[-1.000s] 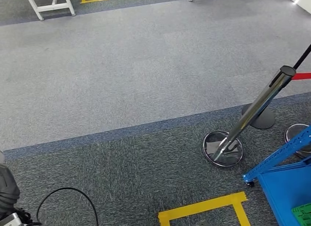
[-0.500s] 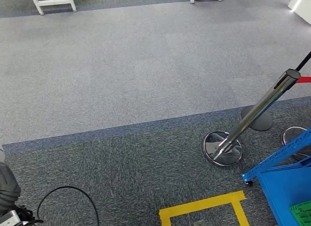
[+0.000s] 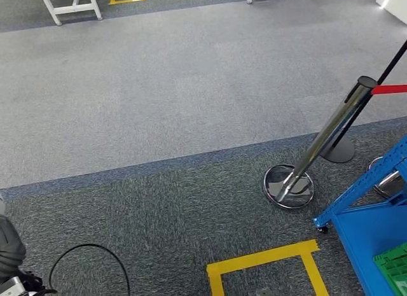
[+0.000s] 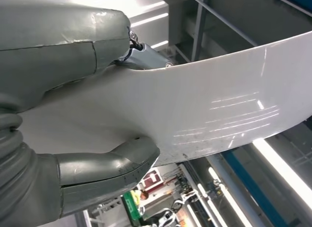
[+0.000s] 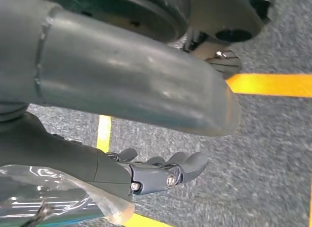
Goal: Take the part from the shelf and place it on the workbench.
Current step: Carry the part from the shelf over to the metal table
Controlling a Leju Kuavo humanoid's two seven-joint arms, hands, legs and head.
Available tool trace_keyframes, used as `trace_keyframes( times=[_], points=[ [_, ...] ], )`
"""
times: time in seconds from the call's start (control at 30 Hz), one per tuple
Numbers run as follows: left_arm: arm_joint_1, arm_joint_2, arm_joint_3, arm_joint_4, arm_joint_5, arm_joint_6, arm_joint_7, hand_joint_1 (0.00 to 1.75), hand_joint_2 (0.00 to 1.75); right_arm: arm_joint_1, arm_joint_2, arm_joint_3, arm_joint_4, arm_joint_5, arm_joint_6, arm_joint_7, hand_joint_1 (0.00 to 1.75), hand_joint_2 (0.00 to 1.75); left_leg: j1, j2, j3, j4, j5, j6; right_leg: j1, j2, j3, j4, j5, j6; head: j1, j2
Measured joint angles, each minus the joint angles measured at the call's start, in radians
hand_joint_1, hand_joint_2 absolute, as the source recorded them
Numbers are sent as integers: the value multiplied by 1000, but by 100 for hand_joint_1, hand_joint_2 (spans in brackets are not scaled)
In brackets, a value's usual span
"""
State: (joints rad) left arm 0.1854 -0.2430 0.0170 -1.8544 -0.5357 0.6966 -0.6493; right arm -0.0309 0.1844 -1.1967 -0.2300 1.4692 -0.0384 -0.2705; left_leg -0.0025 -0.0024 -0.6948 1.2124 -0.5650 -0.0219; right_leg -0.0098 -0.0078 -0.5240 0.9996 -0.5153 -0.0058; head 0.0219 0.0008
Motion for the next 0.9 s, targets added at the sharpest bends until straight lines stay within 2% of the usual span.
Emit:
trace_keyframes(
  times=[0.03,0.07,0.1,0.13,0.2,0.23,0.27,0.33,0.4,0.43,0.5,0.53,0.57,0.6,0.63,0.67,0.73,0.8,0.87,0.9],
  points=[
    [0,0,0,0,1,0,0,175,175,0,0,0,0,1,0,0,0,0,2,0,-6,52,-21,-3,1,-1,-7,1,6,0,0,0],
    [1,0,0,0,2,0,0,175,175,1,0,0,0,1,0,0,0,0,3,0,2,75,-23,-4,1,-2,-16,2,13,1,0,0],
    [1,0,0,0,3,0,-1,175,175,1,0,0,0,2,0,0,0,0,5,0,28,58,-8,-4,1,-3,-24,3,19,1,0,0],
    [0,0,0,0,4,0,-1,175,175,1,0,0,0,2,0,0,0,0,5,0,72,1,17,-2,1,-3,-29,4,23,3,0,0],
    [0,0,1,0,5,0,-2,175,175,1,0,0,0,2,1,0,0,0,4,0,167,-149,48,6,2,-3,-35,5,31,7,0,0],
    [0,0,1,0,4,0,-2,175,175,0,0,0,0,1,2,0,0,0,1,0,196,-199,53,11,2,-3,-37,5,35,11,0,0],
    [-1,0,1,0,4,0,-2,175,175,0,0,0,0,0,3,1,0,0,-3,0,208,-224,51,16,1,-3,-38,4,39,16,0,0],
    [0,0,2,0,3,0,-2,175,175,0,1,0,0,0,4,1,0,0,-7,0,207,-234,57,29,-1,-3,-39,2,46,28,-1,0],
    [-1,-1,2,0,3,0,-2,175,175,0,2,0,0,0,4,1,0,0,-5,2,205,-247,71,45,-2,0,-54,22,28,36,1,0],
    [-1,-2,2,0,2,0,-2,175,175,0,2,0,0,0,5,1,0,0,-3,3,203,-253,78,52,-2,2,-73,61,1,38,3,0],
    [-1,-3,2,0,2,0,-2,175,175,0,2,0,1,0,5,3,0,0,-4,5,192,-252,86,59,-2,6,-130,187,-69,41,6,0],
    [0,-3,2,0,1,0,-2,175,175,1,2,0,1,-1,5,4,0,0,-6,5,187,-250,88,60,-2,6,-154,248,-93,42,8,0],
    [1,-3,2,1,-1,0,-2,175,175,2,2,0,1,-1,5,5,0,0,-7,5,183,-248,90,60,-2,6,-165,281,-100,44,7,0],
    [1,-3,2,1,-2,0,-2,175,175,3,2,0,1,-2,5,6,0,0,-7,5,180,-246,90,59,-2,6,-158,276,-88,44,8,0],
    [1,-3,2,2,-3,0,-2,175,175,3,2,0,1,-2,5,7,0,0,-7,5,178,-242,90,58,-2,6,-130,232,-60,44,8,0],
    [1,-3,2,3,-3,0,-2,175,175,3,1,0,1,-3,5,7,0,0,-7,5,177,-236,88,56,-3,6,-92,166,-27,44,8,0],
    [0,-3,2,4,-4,0,-2,175,175,0,1,0,1,-3,5,6,0,0,-10,4,168,-220,82,46,-2,7,-28,51,6,41,7,0],
    [0,-3,2,4,-5,0,-1,175,175,0,1,0,1,-3,5,7,0,0,-14,5,157,-206,81,38,0,8,-12,17,3,34,6,0],
    [0,-3,2,4,-6,0,-1,175,175,3,2,0,1,-2,4,9,0,0,-12,4,150,-199,80,32,-1,8,-16,17,7,26,6,0],
    [0,-3,2,4,-6,0,0,175,175,4,2,0,1,0,3,11,0,0,-10,4,145,-187,70,27,-2,6,-16,17,9,22,5,0]
  ],
)
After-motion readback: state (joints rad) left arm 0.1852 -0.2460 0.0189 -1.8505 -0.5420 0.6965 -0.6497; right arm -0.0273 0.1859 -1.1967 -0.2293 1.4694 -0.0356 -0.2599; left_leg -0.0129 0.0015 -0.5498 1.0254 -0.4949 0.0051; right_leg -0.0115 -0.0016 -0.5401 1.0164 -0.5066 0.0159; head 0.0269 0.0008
